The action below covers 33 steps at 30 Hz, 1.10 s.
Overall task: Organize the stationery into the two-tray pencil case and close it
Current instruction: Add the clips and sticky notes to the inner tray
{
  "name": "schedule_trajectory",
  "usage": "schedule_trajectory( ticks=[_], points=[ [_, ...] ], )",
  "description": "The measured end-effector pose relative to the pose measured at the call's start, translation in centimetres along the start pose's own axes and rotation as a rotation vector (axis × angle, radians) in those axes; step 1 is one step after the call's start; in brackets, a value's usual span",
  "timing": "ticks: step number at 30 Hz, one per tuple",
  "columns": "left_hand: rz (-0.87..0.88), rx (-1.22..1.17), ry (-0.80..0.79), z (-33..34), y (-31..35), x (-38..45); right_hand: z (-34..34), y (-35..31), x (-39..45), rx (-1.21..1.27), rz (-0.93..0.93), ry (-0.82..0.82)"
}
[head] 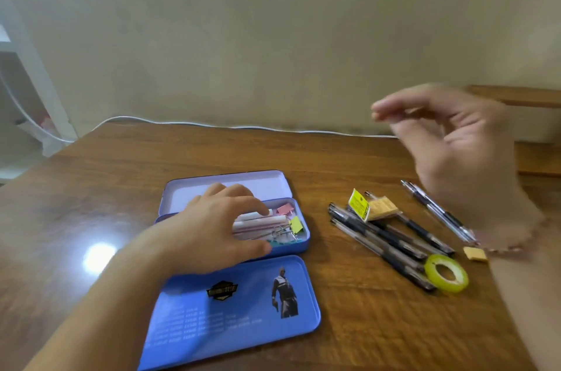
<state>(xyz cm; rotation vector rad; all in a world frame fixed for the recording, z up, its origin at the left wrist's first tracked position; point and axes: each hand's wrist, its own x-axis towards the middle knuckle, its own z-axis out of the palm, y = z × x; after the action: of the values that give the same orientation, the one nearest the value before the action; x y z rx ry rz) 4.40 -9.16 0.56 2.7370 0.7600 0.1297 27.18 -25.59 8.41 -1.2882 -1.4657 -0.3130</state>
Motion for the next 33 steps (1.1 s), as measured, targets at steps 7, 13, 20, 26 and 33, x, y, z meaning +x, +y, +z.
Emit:
schedule_trajectory(
  ticks=[7, 13, 20, 26, 33],
  points=[
    [-0.018, 0.083, -0.089, -1.0, -1.8, -0.7, -6.1, 4.8, -3.0, -0.228, 0.321, -0.015],
    [-0.069, -0.002, -0.083, -1.9, -3.4, -1.1, -3.6, 7.9, -8.3, -0.499, 0.413, -0.320],
    [-0.029, -0.086, 0.014, -0.9, -2.6, -0.3, -1.4, 9.6, -8.2, -0.637, 0.445, -0.578],
    [0.068, -0.027, 0.111, -0.1, -0.8, -0.2, -0.9, 9.6, -8.1, -0.748, 0.346, -0.511],
    [0.160, -0.138, 0.566, 1.7, 5.0, -0.4, -0.8, 5.9, -8.0, -0.487, 0.252, -0.123]
  ],
)
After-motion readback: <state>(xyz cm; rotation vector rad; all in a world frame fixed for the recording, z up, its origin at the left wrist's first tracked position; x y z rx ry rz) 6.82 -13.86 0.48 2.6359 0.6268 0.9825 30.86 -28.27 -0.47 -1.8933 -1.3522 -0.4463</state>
